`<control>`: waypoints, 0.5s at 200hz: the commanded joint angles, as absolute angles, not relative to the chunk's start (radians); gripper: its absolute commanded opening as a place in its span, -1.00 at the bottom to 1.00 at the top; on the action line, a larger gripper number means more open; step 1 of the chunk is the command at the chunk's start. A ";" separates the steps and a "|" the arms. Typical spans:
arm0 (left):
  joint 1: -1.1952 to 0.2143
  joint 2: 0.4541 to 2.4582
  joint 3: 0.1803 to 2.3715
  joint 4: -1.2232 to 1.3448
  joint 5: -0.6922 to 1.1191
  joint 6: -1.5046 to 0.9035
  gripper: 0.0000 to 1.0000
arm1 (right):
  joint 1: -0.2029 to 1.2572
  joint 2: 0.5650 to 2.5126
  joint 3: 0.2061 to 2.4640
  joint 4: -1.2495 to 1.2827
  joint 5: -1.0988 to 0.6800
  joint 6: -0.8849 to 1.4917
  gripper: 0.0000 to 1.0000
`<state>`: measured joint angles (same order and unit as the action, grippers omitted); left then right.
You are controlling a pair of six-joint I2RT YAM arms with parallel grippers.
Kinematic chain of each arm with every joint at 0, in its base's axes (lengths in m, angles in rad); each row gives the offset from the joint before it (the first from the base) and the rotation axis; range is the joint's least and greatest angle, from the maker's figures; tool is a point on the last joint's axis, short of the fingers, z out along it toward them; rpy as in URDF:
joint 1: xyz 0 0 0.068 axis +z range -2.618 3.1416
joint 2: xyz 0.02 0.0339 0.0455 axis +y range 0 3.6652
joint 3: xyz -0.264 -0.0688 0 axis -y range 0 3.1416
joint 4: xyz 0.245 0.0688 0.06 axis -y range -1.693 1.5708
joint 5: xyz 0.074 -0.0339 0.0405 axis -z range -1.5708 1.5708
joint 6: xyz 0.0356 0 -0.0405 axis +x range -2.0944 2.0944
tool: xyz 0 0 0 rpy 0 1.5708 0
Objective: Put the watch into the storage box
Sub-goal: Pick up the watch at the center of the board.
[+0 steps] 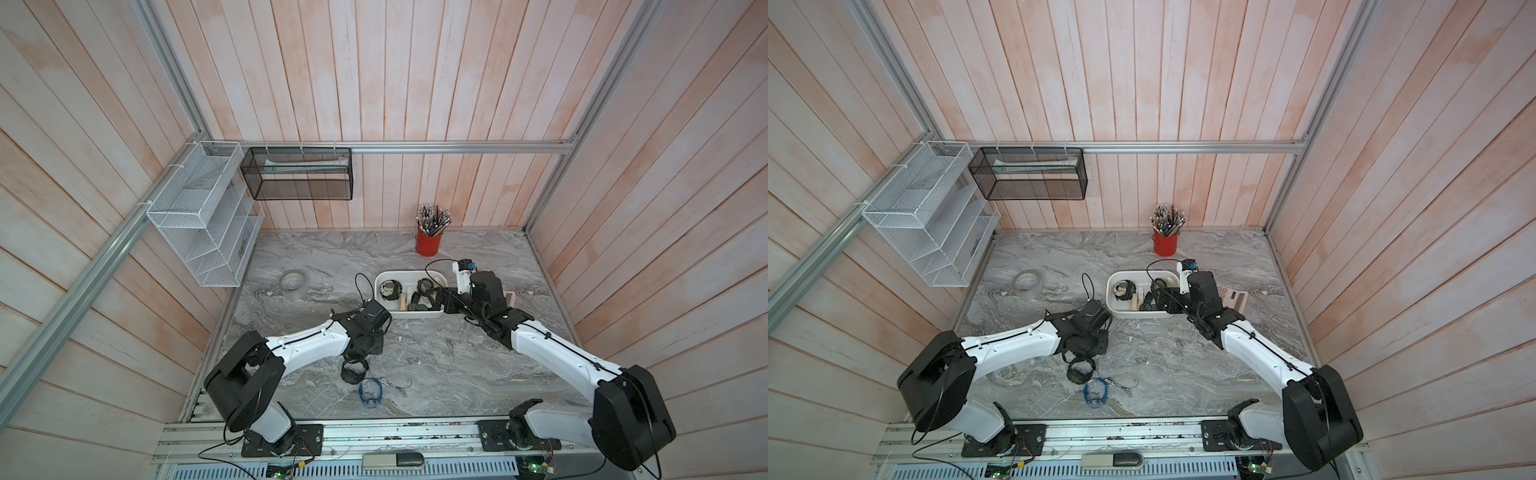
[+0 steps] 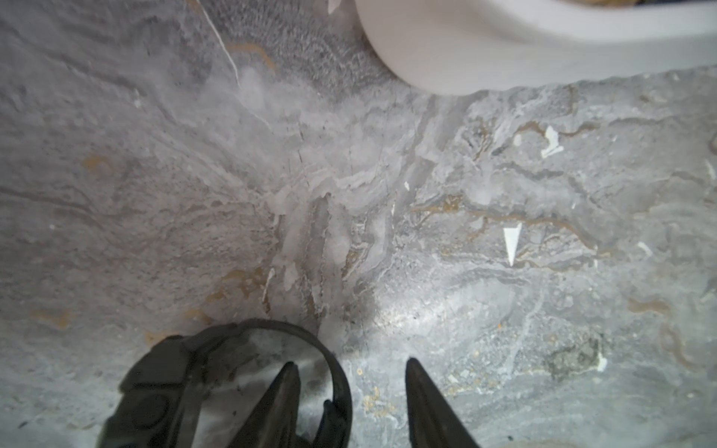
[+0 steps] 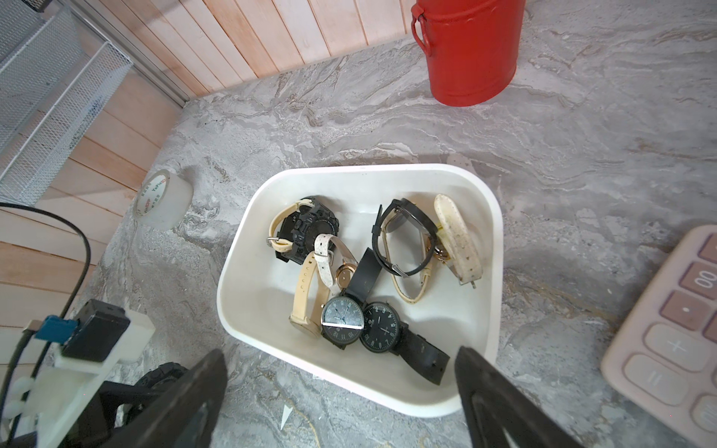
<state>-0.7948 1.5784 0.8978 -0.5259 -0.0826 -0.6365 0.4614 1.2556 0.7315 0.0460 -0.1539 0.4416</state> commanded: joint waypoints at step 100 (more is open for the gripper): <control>-0.792 1.632 0.956 -0.532 -0.120 -0.624 -0.91 | 0.462 1.168 0.696 0.039 -0.104 0.450 0.88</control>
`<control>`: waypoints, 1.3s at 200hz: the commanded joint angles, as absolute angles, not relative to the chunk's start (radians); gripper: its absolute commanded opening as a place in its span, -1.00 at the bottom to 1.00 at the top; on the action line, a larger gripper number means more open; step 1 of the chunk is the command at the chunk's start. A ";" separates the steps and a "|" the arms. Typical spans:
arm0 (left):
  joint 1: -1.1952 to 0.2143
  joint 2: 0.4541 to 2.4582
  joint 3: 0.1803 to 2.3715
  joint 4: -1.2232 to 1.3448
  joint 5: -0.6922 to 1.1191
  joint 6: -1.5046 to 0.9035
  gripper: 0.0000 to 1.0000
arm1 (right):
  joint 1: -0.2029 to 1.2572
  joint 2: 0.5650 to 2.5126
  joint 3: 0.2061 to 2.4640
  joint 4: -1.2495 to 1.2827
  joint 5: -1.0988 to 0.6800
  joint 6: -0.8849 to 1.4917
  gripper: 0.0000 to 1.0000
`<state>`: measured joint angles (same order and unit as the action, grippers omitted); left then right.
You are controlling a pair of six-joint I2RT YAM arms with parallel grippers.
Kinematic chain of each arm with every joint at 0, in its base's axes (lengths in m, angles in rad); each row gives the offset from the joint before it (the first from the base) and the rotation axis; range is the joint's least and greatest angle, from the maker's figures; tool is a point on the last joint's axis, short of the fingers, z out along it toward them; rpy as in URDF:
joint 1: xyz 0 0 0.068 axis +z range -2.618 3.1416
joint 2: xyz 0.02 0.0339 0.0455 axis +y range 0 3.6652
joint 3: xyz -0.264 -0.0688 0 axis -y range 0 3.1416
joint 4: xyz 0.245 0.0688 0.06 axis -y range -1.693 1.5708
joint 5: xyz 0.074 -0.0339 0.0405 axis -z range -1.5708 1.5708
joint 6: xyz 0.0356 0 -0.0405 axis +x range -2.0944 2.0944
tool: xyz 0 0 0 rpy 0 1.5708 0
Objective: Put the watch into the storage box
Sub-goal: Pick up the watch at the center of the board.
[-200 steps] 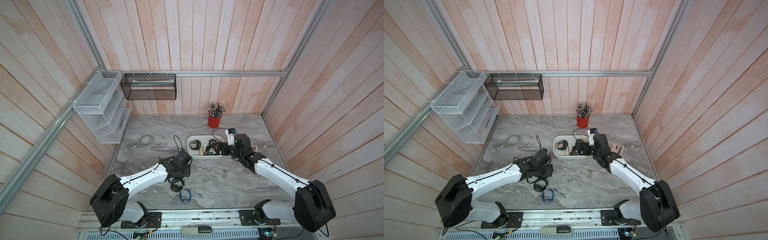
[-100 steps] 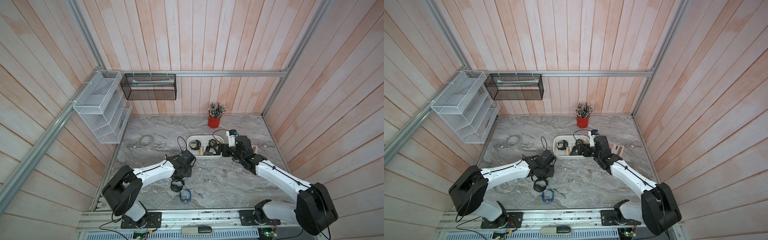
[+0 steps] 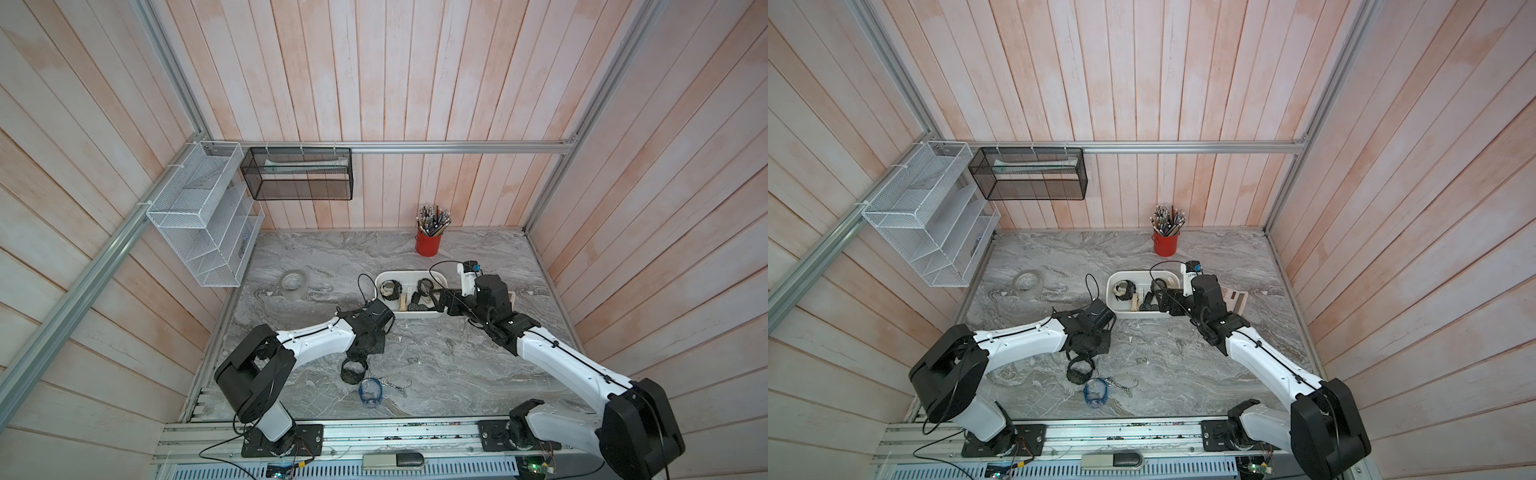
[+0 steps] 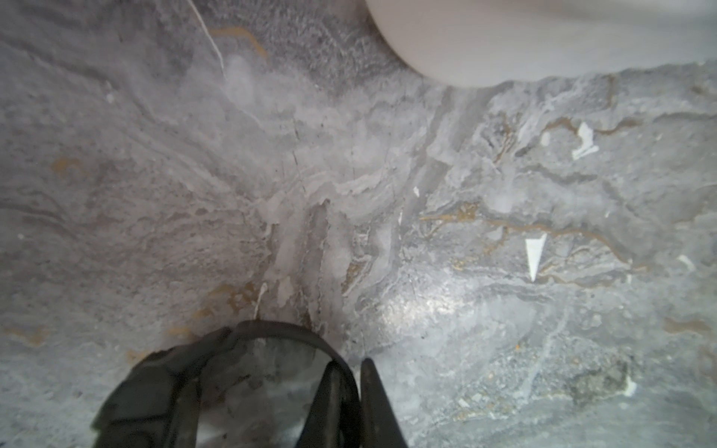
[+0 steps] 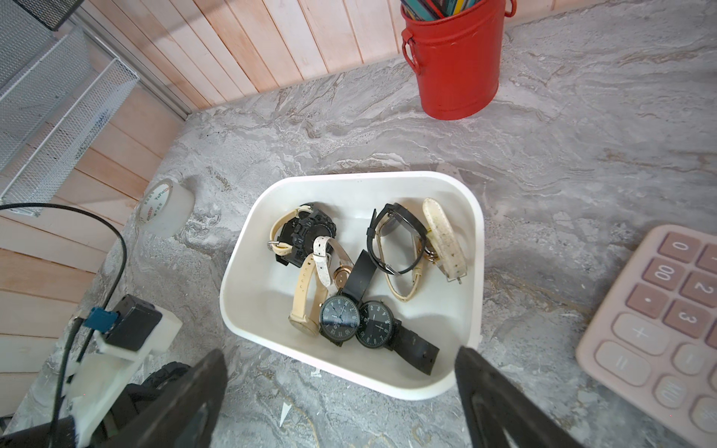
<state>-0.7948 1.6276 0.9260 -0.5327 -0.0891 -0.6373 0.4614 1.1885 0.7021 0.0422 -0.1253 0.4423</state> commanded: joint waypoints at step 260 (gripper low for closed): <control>-0.763 1.688 1.354 -0.302 -0.112 -0.326 -1.00 | 0.453 1.091 0.650 0.026 -0.058 0.452 0.88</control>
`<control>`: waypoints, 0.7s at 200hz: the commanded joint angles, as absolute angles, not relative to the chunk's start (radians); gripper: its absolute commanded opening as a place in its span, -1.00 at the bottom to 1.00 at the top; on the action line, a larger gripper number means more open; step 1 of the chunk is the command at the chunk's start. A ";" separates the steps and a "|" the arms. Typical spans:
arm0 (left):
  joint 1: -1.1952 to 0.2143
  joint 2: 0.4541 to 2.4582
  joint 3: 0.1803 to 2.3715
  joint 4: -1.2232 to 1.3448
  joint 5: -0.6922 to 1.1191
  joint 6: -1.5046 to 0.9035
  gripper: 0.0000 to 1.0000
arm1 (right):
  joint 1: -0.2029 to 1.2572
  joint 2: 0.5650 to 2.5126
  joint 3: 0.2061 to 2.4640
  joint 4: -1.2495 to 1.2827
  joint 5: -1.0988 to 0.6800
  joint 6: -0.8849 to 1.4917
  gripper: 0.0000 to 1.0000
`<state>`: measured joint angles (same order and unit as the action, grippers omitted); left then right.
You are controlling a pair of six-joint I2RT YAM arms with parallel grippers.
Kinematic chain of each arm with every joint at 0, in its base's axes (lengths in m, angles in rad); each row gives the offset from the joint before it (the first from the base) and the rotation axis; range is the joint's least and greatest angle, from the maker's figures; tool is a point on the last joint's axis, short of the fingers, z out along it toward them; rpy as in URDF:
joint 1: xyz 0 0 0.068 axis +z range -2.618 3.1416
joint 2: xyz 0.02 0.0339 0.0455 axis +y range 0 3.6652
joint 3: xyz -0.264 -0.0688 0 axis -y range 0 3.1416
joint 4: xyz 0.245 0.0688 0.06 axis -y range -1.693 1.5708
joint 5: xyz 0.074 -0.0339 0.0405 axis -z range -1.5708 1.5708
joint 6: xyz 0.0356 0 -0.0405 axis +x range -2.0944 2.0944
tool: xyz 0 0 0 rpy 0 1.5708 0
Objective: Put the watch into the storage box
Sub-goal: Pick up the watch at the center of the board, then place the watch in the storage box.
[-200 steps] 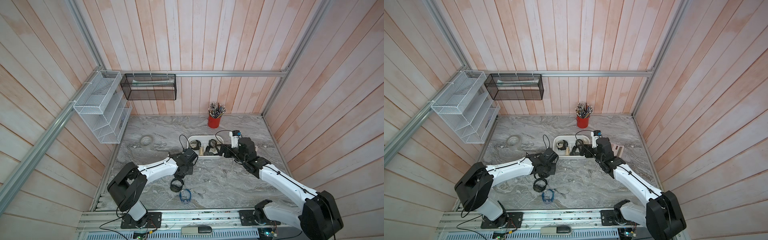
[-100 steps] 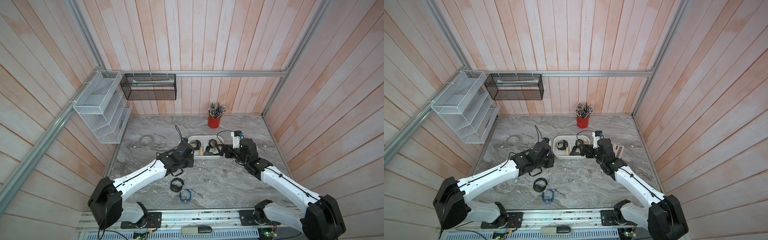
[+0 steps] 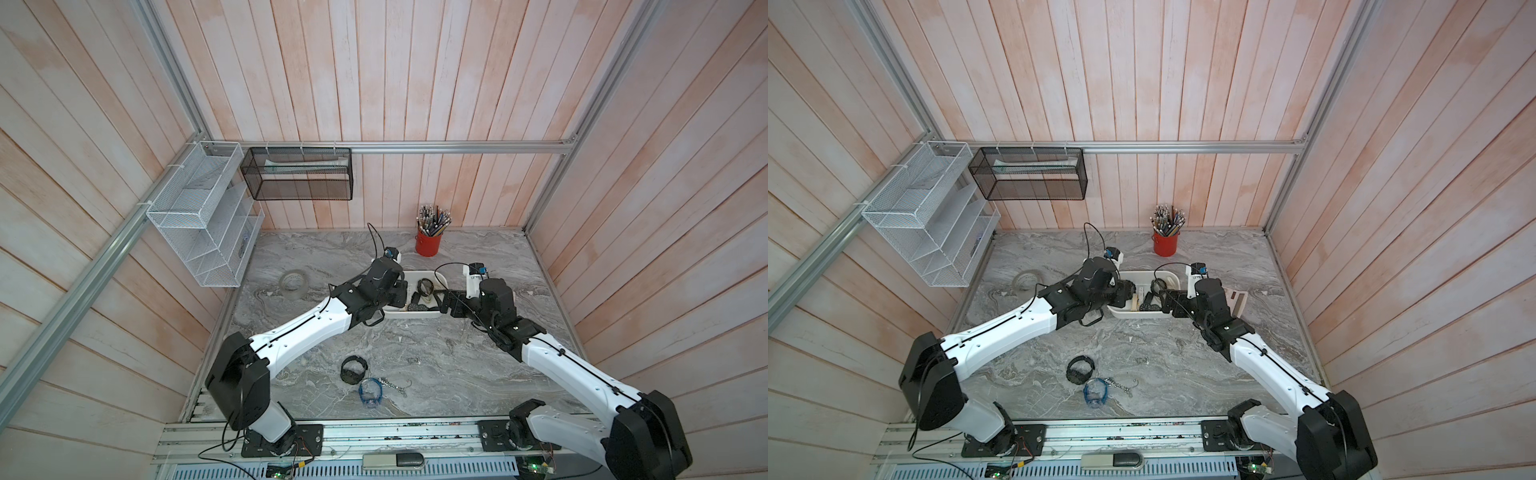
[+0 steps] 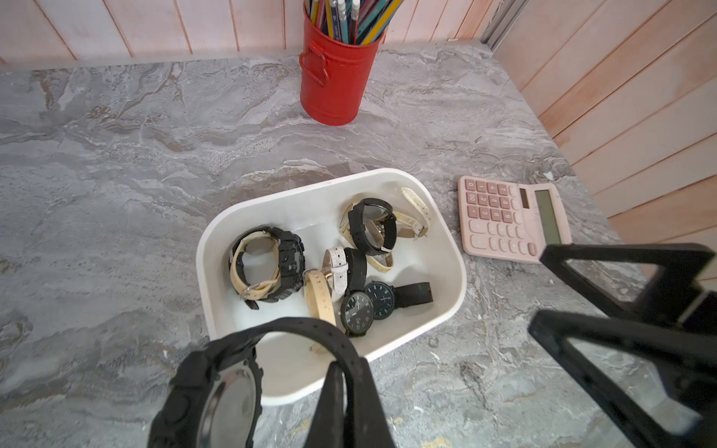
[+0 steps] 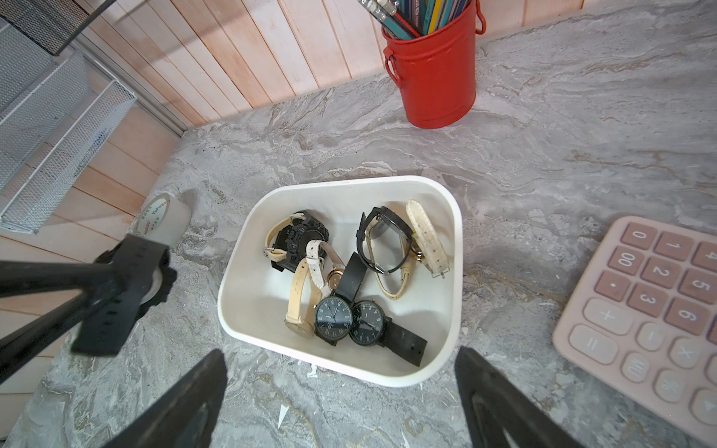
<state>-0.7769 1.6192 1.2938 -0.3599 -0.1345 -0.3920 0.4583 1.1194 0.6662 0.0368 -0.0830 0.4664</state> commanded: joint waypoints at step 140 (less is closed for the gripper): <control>-0.701 1.940 1.416 -0.216 -0.078 -0.359 -1.00 | 0.436 1.026 0.600 0.035 -0.068 0.470 0.89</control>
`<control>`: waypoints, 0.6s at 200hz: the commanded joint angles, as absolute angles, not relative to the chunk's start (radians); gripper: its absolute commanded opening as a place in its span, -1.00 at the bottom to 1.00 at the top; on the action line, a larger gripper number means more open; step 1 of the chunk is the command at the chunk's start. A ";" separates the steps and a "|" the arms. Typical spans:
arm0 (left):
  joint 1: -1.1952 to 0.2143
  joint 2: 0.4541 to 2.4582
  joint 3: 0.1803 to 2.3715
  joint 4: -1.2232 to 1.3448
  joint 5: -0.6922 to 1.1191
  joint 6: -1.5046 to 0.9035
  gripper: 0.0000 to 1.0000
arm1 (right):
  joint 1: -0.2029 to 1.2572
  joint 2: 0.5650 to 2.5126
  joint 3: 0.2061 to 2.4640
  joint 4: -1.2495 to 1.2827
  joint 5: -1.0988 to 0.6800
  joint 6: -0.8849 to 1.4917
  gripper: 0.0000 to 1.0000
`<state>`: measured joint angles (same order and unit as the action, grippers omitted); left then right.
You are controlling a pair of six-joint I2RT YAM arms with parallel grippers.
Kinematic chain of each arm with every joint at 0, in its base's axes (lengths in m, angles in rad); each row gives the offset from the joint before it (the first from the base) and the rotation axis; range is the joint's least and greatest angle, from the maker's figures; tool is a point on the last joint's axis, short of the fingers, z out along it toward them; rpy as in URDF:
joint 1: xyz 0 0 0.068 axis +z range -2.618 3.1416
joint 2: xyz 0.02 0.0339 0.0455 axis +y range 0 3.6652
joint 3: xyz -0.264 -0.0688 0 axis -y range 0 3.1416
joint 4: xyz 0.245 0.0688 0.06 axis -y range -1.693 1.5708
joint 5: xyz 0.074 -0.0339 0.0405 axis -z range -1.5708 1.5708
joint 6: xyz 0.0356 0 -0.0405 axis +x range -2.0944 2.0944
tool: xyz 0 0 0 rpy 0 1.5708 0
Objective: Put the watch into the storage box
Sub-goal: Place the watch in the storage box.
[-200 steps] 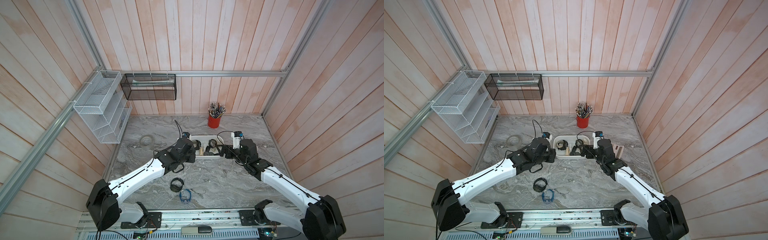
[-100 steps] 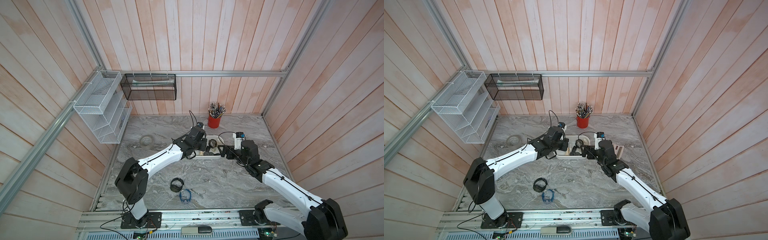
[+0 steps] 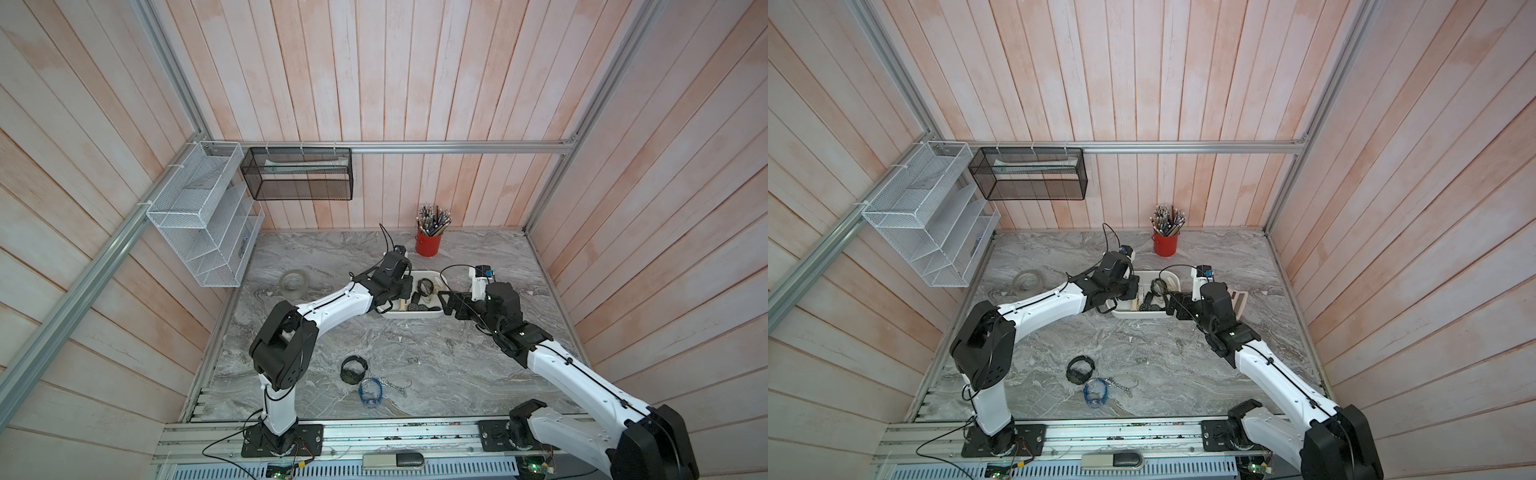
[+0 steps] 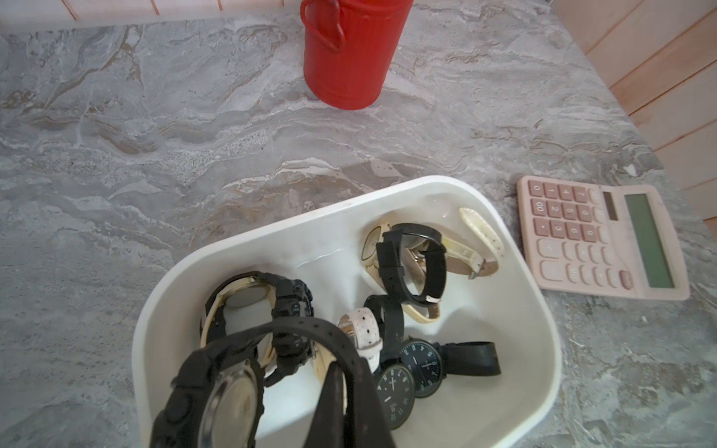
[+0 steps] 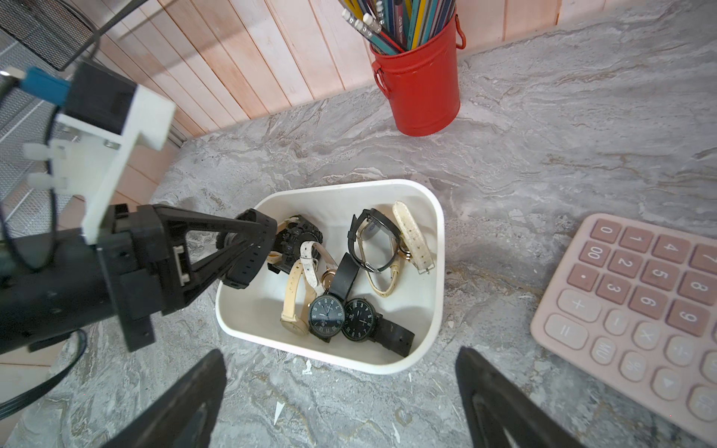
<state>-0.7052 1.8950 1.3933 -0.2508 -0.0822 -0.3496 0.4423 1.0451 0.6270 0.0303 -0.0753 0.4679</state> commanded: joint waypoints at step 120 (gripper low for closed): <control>-0.701 1.736 1.318 -0.101 -0.024 -0.428 0.90 | 0.426 0.983 0.634 -0.002 -0.047 0.435 0.89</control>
